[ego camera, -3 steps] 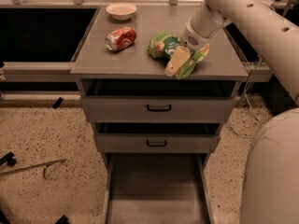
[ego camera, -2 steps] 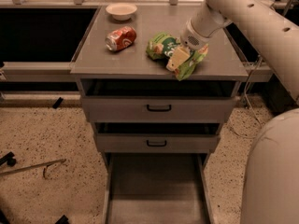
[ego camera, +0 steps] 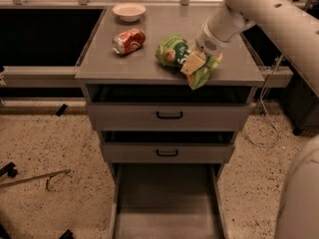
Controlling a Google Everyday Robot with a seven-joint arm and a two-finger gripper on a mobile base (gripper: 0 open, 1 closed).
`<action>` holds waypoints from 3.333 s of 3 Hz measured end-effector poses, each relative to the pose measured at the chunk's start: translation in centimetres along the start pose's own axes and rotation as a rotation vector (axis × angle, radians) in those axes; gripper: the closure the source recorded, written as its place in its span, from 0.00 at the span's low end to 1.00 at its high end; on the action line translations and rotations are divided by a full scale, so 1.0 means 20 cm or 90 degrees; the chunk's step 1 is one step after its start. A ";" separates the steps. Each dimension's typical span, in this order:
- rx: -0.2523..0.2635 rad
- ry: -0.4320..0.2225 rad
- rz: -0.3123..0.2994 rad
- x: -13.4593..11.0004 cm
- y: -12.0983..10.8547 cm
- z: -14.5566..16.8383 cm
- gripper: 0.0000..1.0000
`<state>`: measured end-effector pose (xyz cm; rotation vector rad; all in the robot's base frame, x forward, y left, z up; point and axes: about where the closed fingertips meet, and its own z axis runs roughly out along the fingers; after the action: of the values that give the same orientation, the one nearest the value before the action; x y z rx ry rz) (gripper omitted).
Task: Place green rice chip bag into bottom drawer
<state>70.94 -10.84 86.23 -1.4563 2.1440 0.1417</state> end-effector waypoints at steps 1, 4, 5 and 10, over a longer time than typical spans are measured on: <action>0.021 -0.013 -0.003 0.00 0.13 -0.21 1.00; -0.065 -0.062 -0.005 0.09 0.59 -0.46 1.00; -0.065 -0.062 -0.005 0.09 0.59 -0.46 1.00; -0.114 -0.120 0.056 0.84 1.17 0.12 1.00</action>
Offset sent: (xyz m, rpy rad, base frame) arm -0.1328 0.0094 0.1176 0.0003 -0.0778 0.0722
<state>46.45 -14.30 71.21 -1.3845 2.0837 0.4959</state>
